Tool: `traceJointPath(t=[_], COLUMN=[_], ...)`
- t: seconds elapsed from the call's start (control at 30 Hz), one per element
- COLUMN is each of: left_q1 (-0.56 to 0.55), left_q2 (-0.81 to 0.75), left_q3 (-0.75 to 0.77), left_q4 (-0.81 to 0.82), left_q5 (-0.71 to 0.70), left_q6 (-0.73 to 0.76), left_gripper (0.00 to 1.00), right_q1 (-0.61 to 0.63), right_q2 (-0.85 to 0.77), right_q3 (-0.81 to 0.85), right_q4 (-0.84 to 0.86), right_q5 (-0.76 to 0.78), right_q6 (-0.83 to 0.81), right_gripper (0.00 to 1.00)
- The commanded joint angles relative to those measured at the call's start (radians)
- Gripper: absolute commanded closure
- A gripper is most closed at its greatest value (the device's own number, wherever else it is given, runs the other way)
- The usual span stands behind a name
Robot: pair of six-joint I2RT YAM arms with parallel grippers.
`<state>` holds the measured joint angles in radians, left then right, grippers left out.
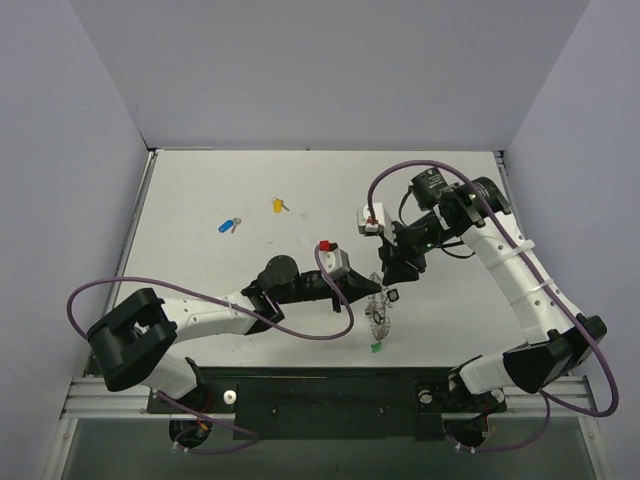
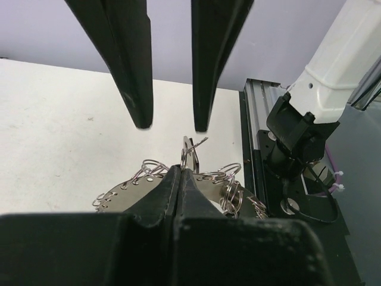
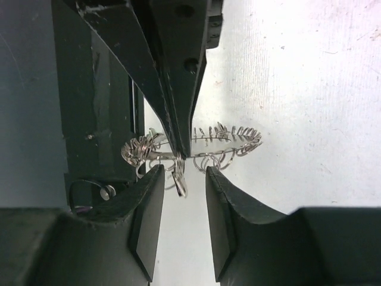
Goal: Put the keys on the keyring
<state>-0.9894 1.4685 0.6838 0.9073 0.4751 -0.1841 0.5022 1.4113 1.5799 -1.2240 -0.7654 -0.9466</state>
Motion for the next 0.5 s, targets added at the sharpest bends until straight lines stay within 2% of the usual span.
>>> traceJointPath(t=[0.0, 0.17, 0.33, 0.47], left_q1=[-0.003, -0.003, -0.003, -0.003], left_q2=[-0.063, -0.097, -0.100, -0.106], left_q3=[-0.029, -0.030, 0.014, 0.029], left_q4=[0.099, 0.067, -0.039, -0.074], left_q5=[-0.006, -0.027, -0.093, -0.134], left_q6=[0.058, 0.081, 0.002, -0.072], left_gripper=[1.00, 1.00, 1.00, 1.00], right_q1=[-0.050, -0.050, -0.044, -0.010], right_q2=[-0.058, -0.103, -0.156, -0.222], right_q3=[0.035, -0.020, -0.119, -0.211], right_q4=[-0.084, -0.059, 0.107, 0.280], right_q5=[-0.153, -0.160, -0.109, 0.029], right_q6=[-0.050, -0.009, 0.225, 0.362], right_gripper=[0.69, 0.66, 0.66, 0.66])
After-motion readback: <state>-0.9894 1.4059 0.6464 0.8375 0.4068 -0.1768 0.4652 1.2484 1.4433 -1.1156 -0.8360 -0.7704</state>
